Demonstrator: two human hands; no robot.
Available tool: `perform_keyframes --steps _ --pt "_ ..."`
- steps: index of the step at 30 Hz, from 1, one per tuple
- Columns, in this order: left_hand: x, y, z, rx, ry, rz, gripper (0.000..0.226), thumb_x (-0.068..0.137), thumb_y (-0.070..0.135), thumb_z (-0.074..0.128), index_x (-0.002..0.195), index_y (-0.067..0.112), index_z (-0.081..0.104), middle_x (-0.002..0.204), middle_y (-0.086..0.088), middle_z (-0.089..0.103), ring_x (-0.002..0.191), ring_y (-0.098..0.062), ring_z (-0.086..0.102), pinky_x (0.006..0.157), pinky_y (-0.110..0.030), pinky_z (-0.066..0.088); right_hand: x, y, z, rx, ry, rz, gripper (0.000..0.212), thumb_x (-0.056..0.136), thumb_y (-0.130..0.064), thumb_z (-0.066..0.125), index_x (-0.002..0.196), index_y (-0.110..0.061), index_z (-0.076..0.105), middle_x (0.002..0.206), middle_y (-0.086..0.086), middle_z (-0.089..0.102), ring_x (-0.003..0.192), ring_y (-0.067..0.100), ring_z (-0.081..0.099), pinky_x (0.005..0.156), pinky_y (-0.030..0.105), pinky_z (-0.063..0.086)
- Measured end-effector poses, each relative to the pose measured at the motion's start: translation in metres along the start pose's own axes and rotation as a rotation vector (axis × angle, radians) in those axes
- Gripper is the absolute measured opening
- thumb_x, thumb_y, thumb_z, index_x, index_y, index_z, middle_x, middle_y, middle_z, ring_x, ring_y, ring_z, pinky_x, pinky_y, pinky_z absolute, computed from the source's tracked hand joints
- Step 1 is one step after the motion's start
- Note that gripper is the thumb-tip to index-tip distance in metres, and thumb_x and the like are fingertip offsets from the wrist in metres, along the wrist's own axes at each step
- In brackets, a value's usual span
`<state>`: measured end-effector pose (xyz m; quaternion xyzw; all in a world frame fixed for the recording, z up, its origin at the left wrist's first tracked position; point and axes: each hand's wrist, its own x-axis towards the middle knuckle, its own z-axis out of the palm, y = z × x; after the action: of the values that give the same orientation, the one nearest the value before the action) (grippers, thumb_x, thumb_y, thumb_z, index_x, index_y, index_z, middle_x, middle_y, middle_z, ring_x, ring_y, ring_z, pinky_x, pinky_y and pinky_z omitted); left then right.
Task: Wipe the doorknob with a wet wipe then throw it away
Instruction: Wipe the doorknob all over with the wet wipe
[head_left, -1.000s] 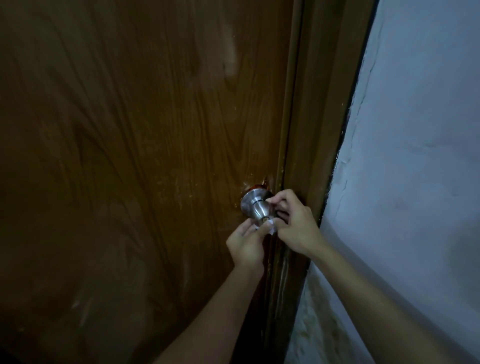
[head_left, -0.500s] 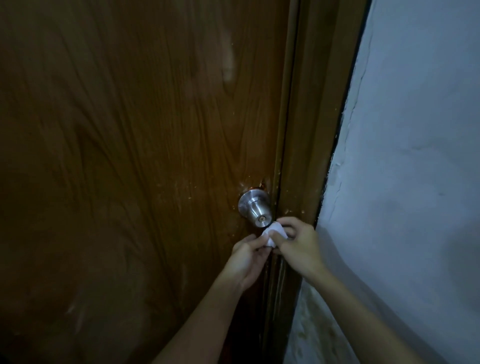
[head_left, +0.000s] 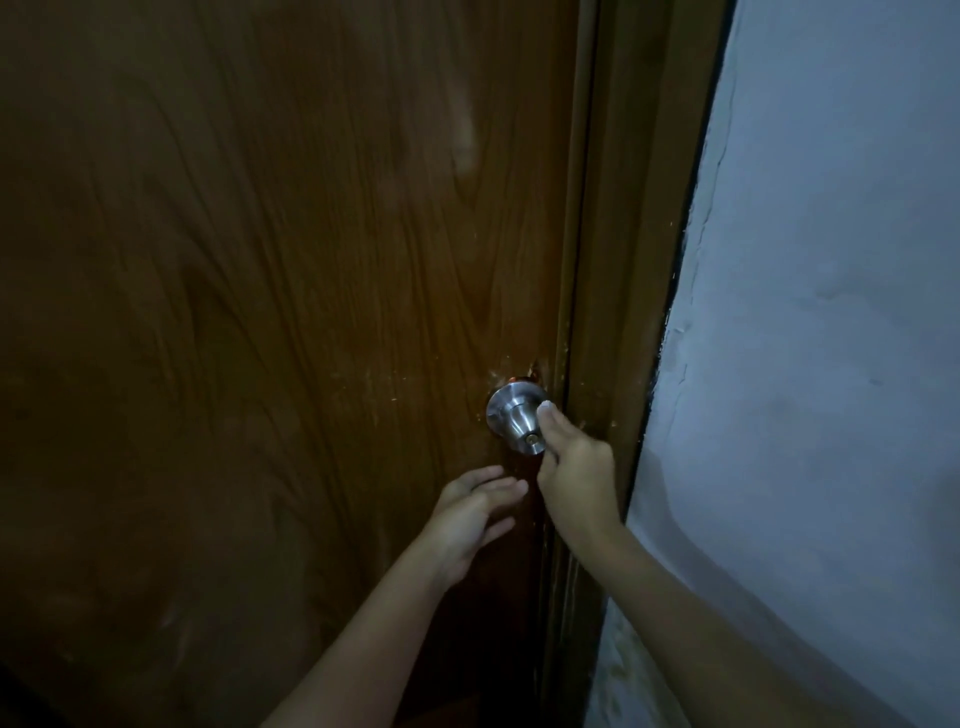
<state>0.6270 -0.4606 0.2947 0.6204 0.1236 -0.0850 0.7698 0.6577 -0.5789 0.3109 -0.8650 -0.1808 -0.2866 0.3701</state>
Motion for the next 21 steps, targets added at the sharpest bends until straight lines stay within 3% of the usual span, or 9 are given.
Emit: perform_keyframes --steps 3,8,9,12,15,18,21 --pt "-0.001 0.002 -0.004 -0.013 0.031 0.009 0.045 0.081 0.011 0.065 0.124 0.016 0.052 0.120 -0.003 0.059 0.108 -0.015 0.055 0.097 -0.035 0.044 -0.014 0.014 0.005 -0.093 -0.026 -0.143 0.049 0.066 0.016 0.068 0.113 0.006 0.058 0.113 0.025 0.065 0.103 0.035 0.063 0.081 0.042 0.053" --pt "0.002 0.010 0.000 -0.013 0.077 0.042 0.040 0.081 0.009 0.064 0.120 0.016 0.055 0.113 0.001 0.062 0.106 -0.013 0.056 0.096 -0.033 0.045 0.006 0.007 0.006 -0.095 -0.112 -0.126 0.049 0.081 0.013 0.052 0.129 0.002 0.044 0.135 0.021 0.049 0.129 0.032 0.042 0.107 0.042 0.034" --pt "0.002 0.012 0.001 -0.008 0.081 0.050 0.040 0.081 0.009 0.064 0.120 0.017 0.055 0.114 0.001 0.062 0.107 -0.014 0.055 0.096 -0.033 0.045 0.005 0.006 0.007 -0.103 -0.124 -0.136 0.052 0.081 0.013 0.053 0.130 0.002 0.042 0.136 0.022 0.047 0.130 0.033 0.041 0.107 0.044 0.037" --pt "0.002 0.015 0.001 -0.005 0.085 0.056 0.037 0.082 0.009 0.062 0.118 0.017 0.056 0.110 0.003 0.062 0.104 -0.011 0.055 0.097 -0.034 0.045 -0.014 0.016 0.008 -0.170 -0.146 -0.224 0.065 0.064 0.012 0.072 0.123 0.004 0.047 0.124 0.023 0.059 0.113 0.034 0.057 0.082 0.041 0.056" --pt "0.003 0.017 -0.001 -0.020 0.109 0.047 0.036 0.082 0.008 0.062 0.117 0.018 0.057 0.111 0.002 0.062 0.102 -0.011 0.055 0.096 -0.033 0.046 -0.011 0.020 0.006 -0.112 -0.113 -0.185 0.059 0.073 0.014 0.062 0.128 0.001 0.044 0.130 0.023 0.054 0.112 0.037 0.058 0.085 0.040 0.056" --pt "0.004 0.018 0.001 -0.044 0.127 0.038 0.036 0.082 0.007 0.061 0.117 0.017 0.057 0.108 0.002 0.063 0.100 -0.010 0.056 0.094 -0.033 0.046 0.007 0.011 0.008 -0.099 -0.150 -0.096 0.050 0.088 0.004 0.044 0.136 -0.005 0.034 0.142 0.018 0.041 0.126 0.032 0.045 0.105 0.035 0.039" --pt "0.003 0.019 0.004 -0.019 0.119 0.068 0.034 0.084 0.007 0.058 0.116 0.018 0.058 0.110 0.002 0.064 0.104 -0.012 0.057 0.093 -0.033 0.047 0.000 0.014 0.020 -0.137 -0.245 -0.269 0.045 0.092 -0.004 0.033 0.137 -0.005 0.031 0.149 0.013 0.031 0.140 0.021 0.021 0.108 0.008 0.011"
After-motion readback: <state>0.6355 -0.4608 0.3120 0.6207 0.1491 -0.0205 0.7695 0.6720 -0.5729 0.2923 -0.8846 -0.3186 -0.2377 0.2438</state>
